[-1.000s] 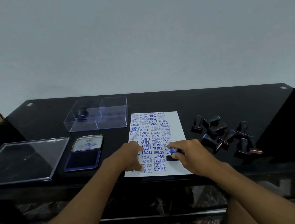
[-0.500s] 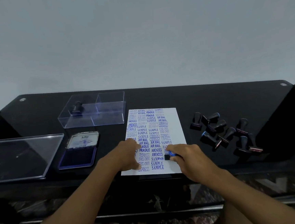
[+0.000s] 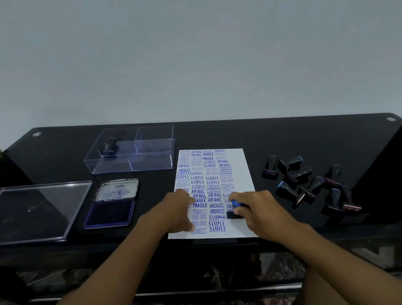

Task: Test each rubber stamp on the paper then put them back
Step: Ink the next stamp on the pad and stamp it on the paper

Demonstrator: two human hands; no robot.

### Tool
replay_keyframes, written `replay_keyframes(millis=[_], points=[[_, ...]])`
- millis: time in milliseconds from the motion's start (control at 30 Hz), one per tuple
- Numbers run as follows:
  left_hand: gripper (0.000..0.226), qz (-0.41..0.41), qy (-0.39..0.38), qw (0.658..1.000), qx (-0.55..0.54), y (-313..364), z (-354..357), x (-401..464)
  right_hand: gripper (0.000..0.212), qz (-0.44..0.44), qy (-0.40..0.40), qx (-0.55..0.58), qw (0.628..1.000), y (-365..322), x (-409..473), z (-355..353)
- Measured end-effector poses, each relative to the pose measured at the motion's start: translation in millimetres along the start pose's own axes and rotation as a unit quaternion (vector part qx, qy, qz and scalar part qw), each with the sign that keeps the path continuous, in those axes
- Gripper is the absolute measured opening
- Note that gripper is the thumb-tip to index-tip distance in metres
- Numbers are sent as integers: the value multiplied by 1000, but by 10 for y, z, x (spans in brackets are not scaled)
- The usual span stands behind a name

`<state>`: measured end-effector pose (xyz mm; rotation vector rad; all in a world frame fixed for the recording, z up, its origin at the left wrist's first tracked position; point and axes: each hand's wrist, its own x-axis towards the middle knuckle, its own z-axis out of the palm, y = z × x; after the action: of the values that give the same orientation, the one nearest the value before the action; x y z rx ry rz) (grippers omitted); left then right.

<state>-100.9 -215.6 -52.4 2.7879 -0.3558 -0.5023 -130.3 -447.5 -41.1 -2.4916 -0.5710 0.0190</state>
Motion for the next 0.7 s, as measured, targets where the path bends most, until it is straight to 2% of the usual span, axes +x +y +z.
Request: replay_keyframes(millis=[367,567,633,700], points=[[95,-29,-9,999,-44,-12,-38,3,12,-10,49,-20,999,-229,232,-261],[81,1,13,999,-53,-112,-176,-153,18,-12,38,-14,999,-339,273,-160],[70,6,24,999,-38,-197,-287,-262,13,-23,30,-8,999,-453,331,-83],[73,-4,32,999,-20,-349,-387,-365,7,-38,23,-1,999,-608,424,32]])
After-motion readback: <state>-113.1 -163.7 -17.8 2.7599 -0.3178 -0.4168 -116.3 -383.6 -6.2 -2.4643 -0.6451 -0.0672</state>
